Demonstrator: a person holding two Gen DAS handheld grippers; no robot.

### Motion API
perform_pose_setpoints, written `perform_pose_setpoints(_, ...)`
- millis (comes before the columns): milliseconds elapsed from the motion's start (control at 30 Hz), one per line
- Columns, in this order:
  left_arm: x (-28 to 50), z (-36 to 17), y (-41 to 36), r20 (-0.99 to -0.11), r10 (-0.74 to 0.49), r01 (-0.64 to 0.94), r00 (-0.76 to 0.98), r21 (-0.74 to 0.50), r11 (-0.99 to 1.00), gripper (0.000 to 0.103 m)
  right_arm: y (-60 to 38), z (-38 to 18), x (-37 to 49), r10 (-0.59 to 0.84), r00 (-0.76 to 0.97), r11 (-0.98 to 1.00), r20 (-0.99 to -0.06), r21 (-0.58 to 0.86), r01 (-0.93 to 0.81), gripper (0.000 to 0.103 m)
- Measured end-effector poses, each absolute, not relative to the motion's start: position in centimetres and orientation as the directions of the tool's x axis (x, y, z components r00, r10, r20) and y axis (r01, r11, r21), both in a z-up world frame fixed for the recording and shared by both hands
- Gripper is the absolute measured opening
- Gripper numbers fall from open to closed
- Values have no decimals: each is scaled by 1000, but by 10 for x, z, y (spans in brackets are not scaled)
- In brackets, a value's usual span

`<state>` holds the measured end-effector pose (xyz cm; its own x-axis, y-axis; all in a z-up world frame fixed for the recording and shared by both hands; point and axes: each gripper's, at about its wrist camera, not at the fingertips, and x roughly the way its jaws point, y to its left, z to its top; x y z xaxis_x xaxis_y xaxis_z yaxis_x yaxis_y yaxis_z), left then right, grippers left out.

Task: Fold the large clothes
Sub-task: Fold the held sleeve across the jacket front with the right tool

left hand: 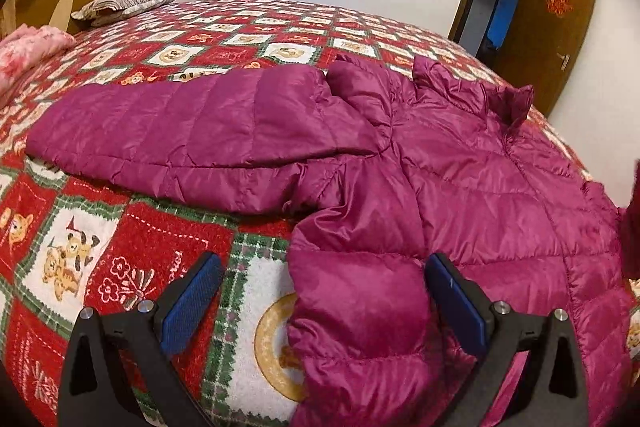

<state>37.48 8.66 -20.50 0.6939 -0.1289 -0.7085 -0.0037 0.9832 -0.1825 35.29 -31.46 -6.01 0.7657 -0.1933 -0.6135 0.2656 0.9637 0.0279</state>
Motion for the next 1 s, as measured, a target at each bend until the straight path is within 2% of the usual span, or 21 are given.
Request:
perform_pose_setpoints(267, 373, -206, 93, -692, -161, 4, 703, -222, 975, 102, -170, -105, 410, 68, 744, 997, -664, 69, -30, 14)
perform_pose_setpoints(467, 372, -206, 96, -681, -180, 10, 710, -245, 969, 102, -103, -145, 431, 146, 684, 989, -715, 79, -128, 14)
perform_pose_setpoints(667, 370, -207, 98, -667, -198, 15, 718, -270, 963, 102, -77, -165, 435, 214, 659, 974, -721, 107, -199, 14)
perform_pose_setpoints(767, 371, -208, 99, -662, -203, 16, 721, -278, 961, 102, -70, -174, 440, 300, 636, 952, -711, 184, -244, 31)
perform_pose_setpoints(833, 371, -208, 98, -662, -203, 16, 721, -276, 961, 102, -72, -175, 442, 389, 598, 921, -701, 282, -270, 65)
perform_pose_setpoints(967, 372, -208, 99, -666, -200, 15, 718, -272, 962, 102, -88, -144, 426, 474, 633, 879, -612, 369, -301, 64)
perform_pose_setpoints(1000, 372, -208, 98, -670, -196, 14, 716, -267, 964, 102, -96, -133, 419, 469, 654, 881, -593, 361, -305, 57)
